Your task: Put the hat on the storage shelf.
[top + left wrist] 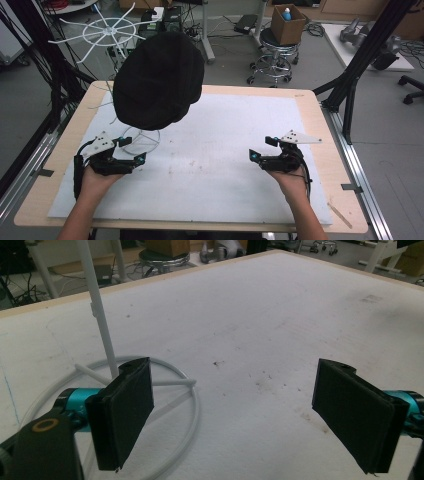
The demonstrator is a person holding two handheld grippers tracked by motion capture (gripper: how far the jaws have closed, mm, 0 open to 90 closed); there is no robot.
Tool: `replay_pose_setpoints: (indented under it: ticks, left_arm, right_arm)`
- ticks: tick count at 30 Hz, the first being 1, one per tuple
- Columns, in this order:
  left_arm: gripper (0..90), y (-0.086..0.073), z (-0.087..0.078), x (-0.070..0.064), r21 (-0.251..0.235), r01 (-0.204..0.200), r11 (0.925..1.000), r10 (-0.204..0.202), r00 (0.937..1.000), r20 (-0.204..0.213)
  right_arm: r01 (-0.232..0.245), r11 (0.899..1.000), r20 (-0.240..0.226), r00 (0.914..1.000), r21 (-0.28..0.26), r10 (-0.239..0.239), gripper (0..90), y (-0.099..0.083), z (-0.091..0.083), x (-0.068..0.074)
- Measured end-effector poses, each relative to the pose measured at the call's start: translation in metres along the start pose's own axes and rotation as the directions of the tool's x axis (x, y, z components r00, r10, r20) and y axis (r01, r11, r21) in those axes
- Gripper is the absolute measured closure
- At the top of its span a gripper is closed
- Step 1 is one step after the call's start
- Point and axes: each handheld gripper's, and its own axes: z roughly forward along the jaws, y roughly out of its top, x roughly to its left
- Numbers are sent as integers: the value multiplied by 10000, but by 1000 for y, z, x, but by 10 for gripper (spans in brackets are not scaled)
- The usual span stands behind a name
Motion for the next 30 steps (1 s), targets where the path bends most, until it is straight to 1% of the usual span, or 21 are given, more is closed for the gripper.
replay_pose_setpoints:
  ticks: [2, 4, 7, 10, 17, 20, 23, 25, 30]
  left_arm:
    - [169, 0, 0, 0, -22, 22, 10000, -22, 10000, -9]
    - [169, -1, -1, 0, -33, 5, 10000, -5, 10000, -41]
    - [169, -2, -1, -1, 5, -11, 10000, 11, 10000, -33]
    - [169, -2, 0, -1, 41, -34, 10000, 34, 10000, 12]
    - [170, -2, -1, -3, 38, -39, 10000, 39, 10000, 10]
    - [170, -3, -1, -3, 98, -70, 9999, 70, 10000, 48]
    - [170, -3, 0, -3, 130, -72, 9999, 71, 10000, 35]
    - [170, -3, 0, -3, 145, -32, 9999, 31, 10000, 57]
    - [170, -3, 0, -2, 141, -34, 9999, 34, 10000, 11]
  right_arm:
    - [29, 9999, 47, 10000, 141, -30, 108, -1, 2, -1]
    - [83, 9999, 50, 10000, 150, -84, 108, -1, 3, -1]
    - [137, 9992, 116, 9998, 373, -142, 108, -2, 5, 0]
    - [70, 9991, 80, 9999, 429, -74, 108, -2, 5, 1]
    - [-34, 9998, 22, 10000, 218, 33, 108, -2, 2, 0]
    - [12, 9998, -19, 10000, 177, -12, 108, -1, 3, 0]
    - [-10, 9998, -50, 10000, 192, 11, 108, -1, 3, 0]
    - [-140, 9996, -44, 9999, 252, 141, 108, -2, 3, 0]
    - [-118, 9995, -37, 9999, 279, 119, 108, -2, 4, -1]
